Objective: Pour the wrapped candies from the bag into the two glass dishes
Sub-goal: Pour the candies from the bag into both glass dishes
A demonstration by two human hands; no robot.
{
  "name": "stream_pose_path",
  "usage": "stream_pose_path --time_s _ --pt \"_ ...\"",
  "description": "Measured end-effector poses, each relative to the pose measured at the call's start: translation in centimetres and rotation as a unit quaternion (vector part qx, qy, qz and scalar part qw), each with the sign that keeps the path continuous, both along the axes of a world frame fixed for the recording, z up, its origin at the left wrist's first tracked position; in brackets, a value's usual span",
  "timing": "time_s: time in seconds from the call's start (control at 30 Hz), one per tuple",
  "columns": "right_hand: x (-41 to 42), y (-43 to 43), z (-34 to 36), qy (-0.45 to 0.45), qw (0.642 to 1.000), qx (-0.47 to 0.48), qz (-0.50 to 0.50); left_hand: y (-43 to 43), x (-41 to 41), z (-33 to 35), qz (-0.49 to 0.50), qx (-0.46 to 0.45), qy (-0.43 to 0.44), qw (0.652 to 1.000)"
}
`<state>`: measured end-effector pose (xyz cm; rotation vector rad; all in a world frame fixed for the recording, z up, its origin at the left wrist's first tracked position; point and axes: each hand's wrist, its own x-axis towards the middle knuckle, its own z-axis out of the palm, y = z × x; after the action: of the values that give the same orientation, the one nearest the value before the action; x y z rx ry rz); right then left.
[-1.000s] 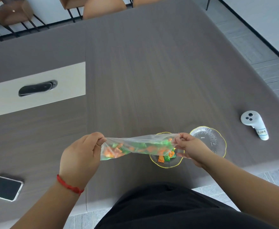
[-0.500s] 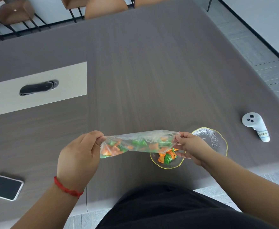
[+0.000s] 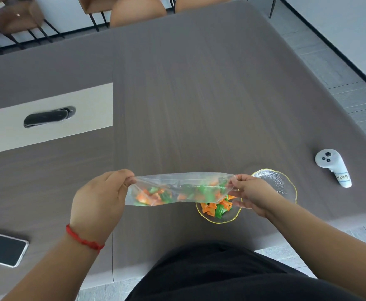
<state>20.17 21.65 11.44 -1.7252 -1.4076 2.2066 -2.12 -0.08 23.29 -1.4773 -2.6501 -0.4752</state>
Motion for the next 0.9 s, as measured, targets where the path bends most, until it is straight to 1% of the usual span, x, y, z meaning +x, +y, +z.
stream_pose_path --time_s 0.17,0.3,0.43,0.53,0.6,0.7,0.8,0.9 --pt "0.4 -0.2 0.6 -0.013 0.999 0.027 0.026 -0.9 -0.5 -1.2 0.011 -0.023 -0.013 1.000" --pt "1.1 -0.6 0.8 -0.010 0.995 0.068 0.072 -1.5 -1.3 -2.1 0.053 -0.041 -0.041 0.997" --pt "1.7 -1.9 1.4 -0.019 0.974 0.161 0.159 -2.7 -2.4 -3.7 0.110 -0.092 -0.112 0.983" --pt "1.3 -2.7 2.4 -0.005 0.960 0.199 0.197 -3.6 -2.6 -5.1 0.176 -0.104 -0.189 0.960" --pt "1.0 -2.8 3.2 0.005 0.958 0.202 0.202 -3.9 -2.4 -5.7 0.201 -0.109 -0.230 0.946" --pt "1.5 -2.4 4.0 0.019 0.959 0.215 0.185 -3.5 -1.7 -5.6 0.204 -0.097 -0.260 0.939" --pt "3.3 -1.1 4.4 0.032 0.965 0.212 0.152 -2.1 -0.7 -4.7 0.181 -0.069 -0.267 0.944" --pt "5.8 0.6 4.5 0.038 0.972 0.202 0.118 0.3 0.3 -3.9 0.133 -0.052 -0.262 0.954"
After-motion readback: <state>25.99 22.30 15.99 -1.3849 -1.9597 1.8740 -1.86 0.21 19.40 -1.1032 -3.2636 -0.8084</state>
